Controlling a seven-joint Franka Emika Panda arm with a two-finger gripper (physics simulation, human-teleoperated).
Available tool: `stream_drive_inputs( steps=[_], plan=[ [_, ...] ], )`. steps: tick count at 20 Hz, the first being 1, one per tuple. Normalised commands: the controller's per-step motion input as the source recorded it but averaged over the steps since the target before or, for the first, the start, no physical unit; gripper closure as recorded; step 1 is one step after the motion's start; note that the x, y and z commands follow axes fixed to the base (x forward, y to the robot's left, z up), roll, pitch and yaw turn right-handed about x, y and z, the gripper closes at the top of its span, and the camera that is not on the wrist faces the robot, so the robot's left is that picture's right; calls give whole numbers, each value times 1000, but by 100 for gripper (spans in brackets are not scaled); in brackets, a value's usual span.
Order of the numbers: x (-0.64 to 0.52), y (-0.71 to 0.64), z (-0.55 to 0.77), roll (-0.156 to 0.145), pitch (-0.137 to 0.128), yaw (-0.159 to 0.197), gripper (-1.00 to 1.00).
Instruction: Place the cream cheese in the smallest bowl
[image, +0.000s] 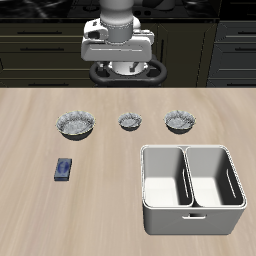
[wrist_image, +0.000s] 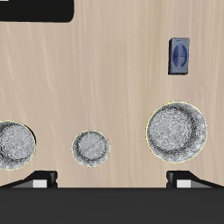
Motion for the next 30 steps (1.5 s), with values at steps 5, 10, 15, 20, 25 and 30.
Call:
stream_drive_inputs(
  steps=[5, 10, 15, 20, 25, 30],
  plan=[
    [136, -226, 59, -4, -11, 18, -100],
    [208, -302, 36, -15, 16, -13, -100],
    [186, -214, 66, 36, 1, 16, -100],
    [183, -244, 47, 9, 4, 14, -100],
    [171, -229, 52, -7, -16, 17, -100],
    [298, -427, 94, -39, -3, 15, -100]
  ],
)
